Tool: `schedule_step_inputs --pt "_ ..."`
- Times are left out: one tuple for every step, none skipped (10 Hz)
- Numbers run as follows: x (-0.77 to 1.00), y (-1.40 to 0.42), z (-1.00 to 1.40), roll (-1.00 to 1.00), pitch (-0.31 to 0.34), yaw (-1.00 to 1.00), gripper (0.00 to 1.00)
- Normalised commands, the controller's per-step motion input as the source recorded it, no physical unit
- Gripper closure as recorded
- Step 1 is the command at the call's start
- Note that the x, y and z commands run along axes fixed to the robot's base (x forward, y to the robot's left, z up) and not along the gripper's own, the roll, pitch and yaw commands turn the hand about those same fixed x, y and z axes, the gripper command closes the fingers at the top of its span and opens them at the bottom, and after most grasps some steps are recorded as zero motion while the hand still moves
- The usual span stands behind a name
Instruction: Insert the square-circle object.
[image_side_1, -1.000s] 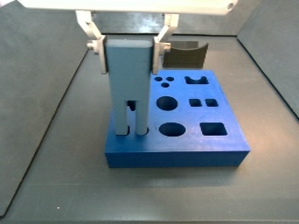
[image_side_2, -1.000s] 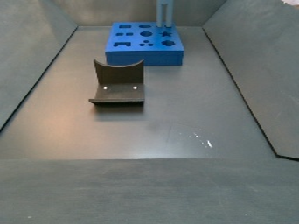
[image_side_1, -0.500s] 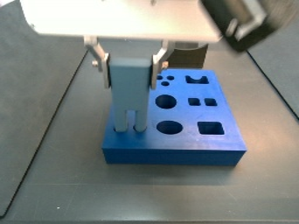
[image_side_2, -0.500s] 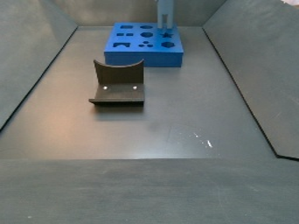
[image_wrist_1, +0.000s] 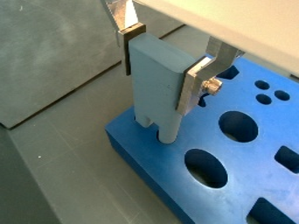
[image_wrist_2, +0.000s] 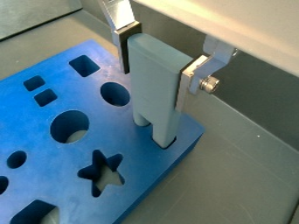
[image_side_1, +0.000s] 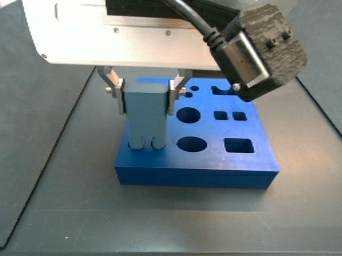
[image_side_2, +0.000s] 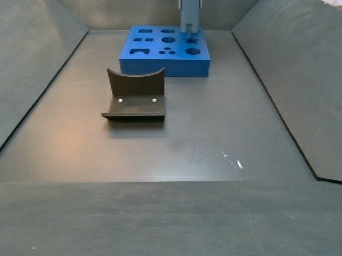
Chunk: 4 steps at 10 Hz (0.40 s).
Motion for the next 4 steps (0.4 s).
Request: schedule_step_inputs --pt "0.00 0.11 -0.32 -0.10 0.000 -0.04 1.00" --pt "0.00 0.02 -0.13 -0.09 0.000 -0.05 1.00" --pt "0.00 0.04 0.00 -0.06 0.000 -0.01 1.00" --pt "0.00 0.00 0.00 0.00 0.000 0.00 1.00"
